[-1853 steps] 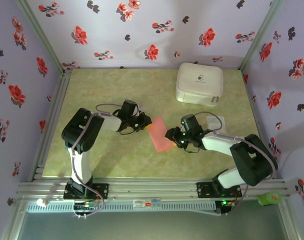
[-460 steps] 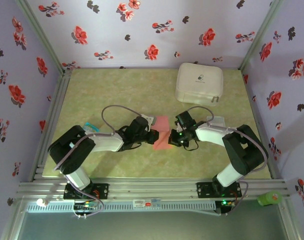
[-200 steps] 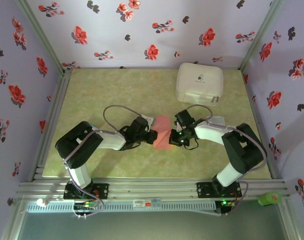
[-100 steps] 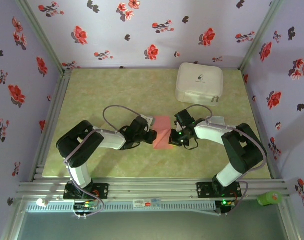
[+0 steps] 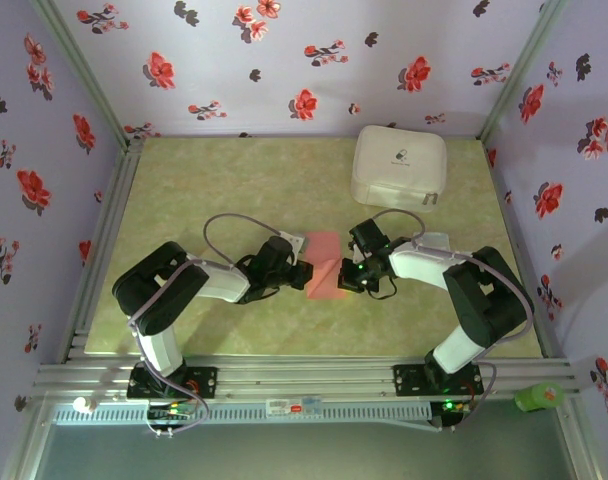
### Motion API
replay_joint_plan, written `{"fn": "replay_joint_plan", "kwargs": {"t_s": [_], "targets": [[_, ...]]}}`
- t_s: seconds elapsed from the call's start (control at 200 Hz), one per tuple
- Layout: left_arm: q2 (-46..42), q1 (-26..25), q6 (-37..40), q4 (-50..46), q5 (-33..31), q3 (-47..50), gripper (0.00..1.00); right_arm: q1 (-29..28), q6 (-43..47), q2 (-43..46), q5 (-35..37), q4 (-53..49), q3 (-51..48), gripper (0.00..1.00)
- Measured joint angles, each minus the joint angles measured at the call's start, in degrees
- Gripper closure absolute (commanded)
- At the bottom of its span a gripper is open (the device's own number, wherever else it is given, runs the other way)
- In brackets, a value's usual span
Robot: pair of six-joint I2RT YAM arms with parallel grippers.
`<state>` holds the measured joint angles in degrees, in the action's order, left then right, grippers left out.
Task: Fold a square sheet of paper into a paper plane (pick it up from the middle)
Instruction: Fold the triangle a second time at the center of the table.
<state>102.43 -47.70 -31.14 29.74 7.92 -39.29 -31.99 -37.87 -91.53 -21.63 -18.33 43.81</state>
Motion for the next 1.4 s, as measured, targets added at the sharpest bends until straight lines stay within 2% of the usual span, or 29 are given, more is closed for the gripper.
{"fn": "replay_joint_plan", "kwargs": {"t_s": [0.675,0.845,0.945,1.035,1.15,1.4], "targets": [[1.2,0.2,0.0,0.2,0.9,-0.4,1.00,0.0,0.0,0.0,0.0,0.0,0.0,0.97],[1.2,0.3,0.0,0.2,1.1,-0.4,1.00,0.0,0.0,0.0,0.0,-0.2,0.1,0.95],[1.2,0.3,0.0,0.2,1.2,-0.4,1.00,0.0,0.0,0.0,0.5,-0.9,0.5,0.89],[1.2,0.3,0.0,0.2,1.2,-0.4,1.00,0.6,-0.9,0.7,0.6,-0.8,0.6,0.91],[1.2,0.4,0.0,0.2,1.2,-0.4,1.00,2.5,-5.9,3.8,-2.1,6.3,-1.5,1.00],[1.2,0.4,-0.2,0.2,1.2,-0.4,1.00,2.1,-18.2,0.9,-8.2,25.8,-5.2,1.00]]}}
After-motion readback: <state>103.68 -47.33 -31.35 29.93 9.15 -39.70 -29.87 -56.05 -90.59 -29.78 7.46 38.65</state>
